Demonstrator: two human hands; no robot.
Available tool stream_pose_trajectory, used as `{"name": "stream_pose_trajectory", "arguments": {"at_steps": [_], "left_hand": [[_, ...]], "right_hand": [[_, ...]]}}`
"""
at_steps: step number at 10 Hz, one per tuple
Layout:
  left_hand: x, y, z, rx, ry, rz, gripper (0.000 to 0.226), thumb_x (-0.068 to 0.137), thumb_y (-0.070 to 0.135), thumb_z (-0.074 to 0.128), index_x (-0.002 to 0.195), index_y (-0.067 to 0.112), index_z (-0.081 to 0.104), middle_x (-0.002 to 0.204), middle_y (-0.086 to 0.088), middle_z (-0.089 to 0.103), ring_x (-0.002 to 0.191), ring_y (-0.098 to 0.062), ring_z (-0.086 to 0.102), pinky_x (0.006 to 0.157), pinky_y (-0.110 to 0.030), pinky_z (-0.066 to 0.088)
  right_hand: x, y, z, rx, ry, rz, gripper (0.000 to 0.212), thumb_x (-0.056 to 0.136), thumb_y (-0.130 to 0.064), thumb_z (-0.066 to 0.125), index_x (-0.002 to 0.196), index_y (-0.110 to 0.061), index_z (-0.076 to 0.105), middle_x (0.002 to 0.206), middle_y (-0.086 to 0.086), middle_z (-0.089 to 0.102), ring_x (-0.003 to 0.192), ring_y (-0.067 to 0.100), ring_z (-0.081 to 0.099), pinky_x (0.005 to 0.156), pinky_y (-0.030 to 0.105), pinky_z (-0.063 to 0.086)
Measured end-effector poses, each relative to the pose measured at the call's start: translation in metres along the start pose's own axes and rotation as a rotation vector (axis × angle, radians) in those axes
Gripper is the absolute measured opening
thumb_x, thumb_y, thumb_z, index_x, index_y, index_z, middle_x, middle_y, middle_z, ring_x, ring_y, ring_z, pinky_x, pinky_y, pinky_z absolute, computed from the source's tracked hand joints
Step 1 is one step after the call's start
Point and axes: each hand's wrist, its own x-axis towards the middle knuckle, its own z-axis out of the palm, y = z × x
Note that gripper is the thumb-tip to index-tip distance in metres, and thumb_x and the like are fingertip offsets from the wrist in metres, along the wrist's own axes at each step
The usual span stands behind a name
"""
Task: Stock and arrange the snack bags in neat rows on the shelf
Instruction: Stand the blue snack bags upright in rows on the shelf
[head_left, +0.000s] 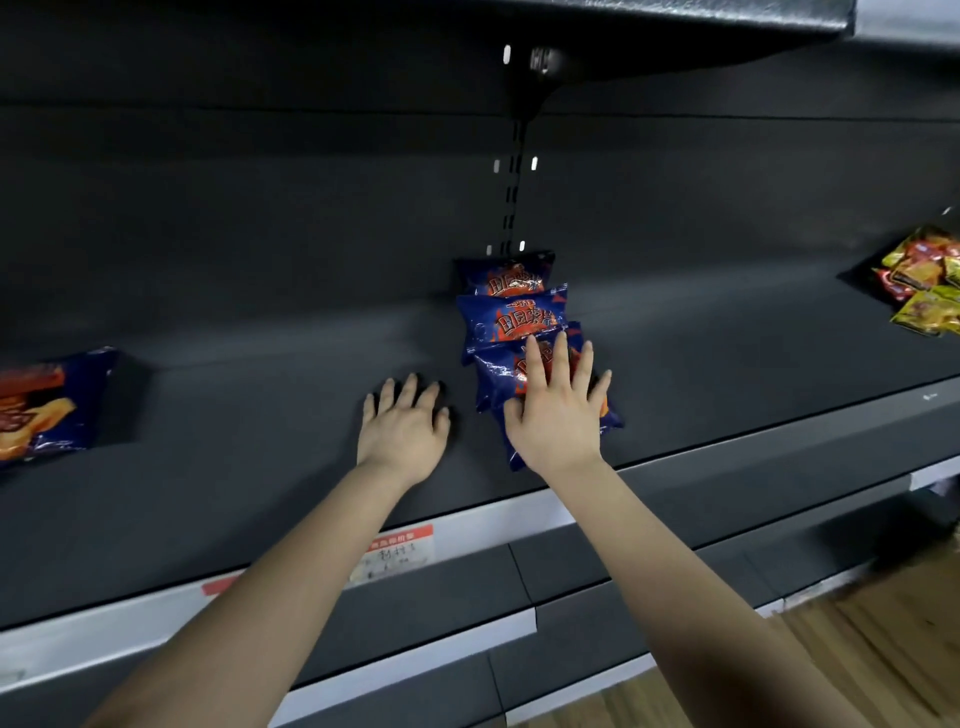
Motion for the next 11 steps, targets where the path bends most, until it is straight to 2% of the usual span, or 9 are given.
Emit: {"name": "stream_pose_trajectory", "arguments": {"at_steps": [1, 2, 3, 5, 7, 9, 11], "left_hand": [[-0.002, 0.0, 0.0, -0.012, 0.011, -0.003, 0.048, 0.099, 0.038, 0.024, 0.147, 0.029, 0.024, 0.158, -0.002, 0.014, 0.145, -0.027, 0.009, 0.118, -0.043, 0.006], [-0.002, -0.001, 0.0, -0.015, 0.02, -0.005, 0.048, 0.099, 0.038, 0.024, 0.147, 0.029, 0.026, 0.158, -0.002, 0.015, 0.145, -0.027, 0.01, 0.118, -0.043, 0.006], [-0.002, -0.001, 0.0, -0.006, 0.019, -0.006, 0.049, 0.099, 0.039, 0.025, 0.147, 0.028, 0.026, 0.158, -0.002, 0.016, 0.145, -0.027, 0.011, 0.118, -0.044, 0.007], [-0.002, -0.001, 0.001, 0.001, 0.024, -0.002, 0.049, 0.099, 0.038, 0.027, 0.146, 0.027, 0.028, 0.158, -0.003, 0.017, 0.144, -0.027, 0.012, 0.118, -0.044, 0.008], [-0.002, -0.002, 0.002, -0.004, 0.031, -0.001, 0.049, 0.099, 0.038, 0.027, 0.147, 0.028, 0.027, 0.158, -0.002, 0.016, 0.145, -0.026, 0.011, 0.118, -0.043, 0.007], [-0.003, -0.002, 0.0, -0.009, 0.021, 0.005, 0.049, 0.099, 0.038, 0.026, 0.147, 0.028, 0.025, 0.158, -0.003, 0.015, 0.145, -0.026, 0.009, 0.119, -0.042, 0.006], [-0.003, -0.002, 0.0, -0.019, 0.023, 0.006, 0.049, 0.1, 0.038, 0.026, 0.147, 0.027, 0.026, 0.158, -0.003, 0.015, 0.145, -0.026, 0.009, 0.119, -0.043, 0.005]], "right_hand": [[-0.001, -0.007, 0.01, 0.05, 0.049, 0.016, 0.081, 0.086, -0.058, 0.043, 0.153, -0.022, 0.014, 0.159, 0.016, 0.008, 0.143, 0.047, -0.001, 0.11, 0.064, 0.005], [-0.001, -0.007, 0.014, 0.04, 0.07, 0.029, 0.085, 0.083, -0.064, 0.047, 0.152, -0.029, 0.012, 0.16, 0.013, 0.003, 0.143, 0.048, -0.002, 0.108, 0.068, 0.007], [0.003, -0.013, 0.013, 0.052, 0.016, 0.088, 0.082, 0.087, -0.06, 0.045, 0.152, -0.032, 0.004, 0.16, 0.012, -0.007, 0.143, 0.046, -0.009, 0.107, 0.07, 0.006], [0.006, -0.025, 0.014, 0.074, 0.0, 0.125, 0.078, 0.09, -0.055, 0.043, 0.152, -0.032, 0.001, 0.16, 0.011, -0.008, 0.142, 0.046, -0.01, 0.108, 0.069, 0.008], [0.006, -0.024, 0.023, 0.072, 0.075, 0.141, 0.077, 0.088, -0.053, 0.048, 0.152, -0.031, 0.011, 0.16, 0.013, 0.002, 0.142, 0.048, -0.002, 0.105, 0.071, 0.012], [0.01, -0.023, 0.027, 0.236, 0.138, 0.189, 0.07, 0.09, -0.042, 0.052, 0.151, -0.026, 0.022, 0.159, 0.014, 0.007, 0.143, 0.047, -0.001, 0.105, 0.071, 0.011], [0.011, -0.023, 0.025, 0.393, 0.244, 0.229, 0.061, 0.096, -0.029, 0.046, 0.151, -0.021, 0.022, 0.159, 0.017, 0.006, 0.143, 0.047, 0.001, 0.106, 0.068, 0.013]]}}
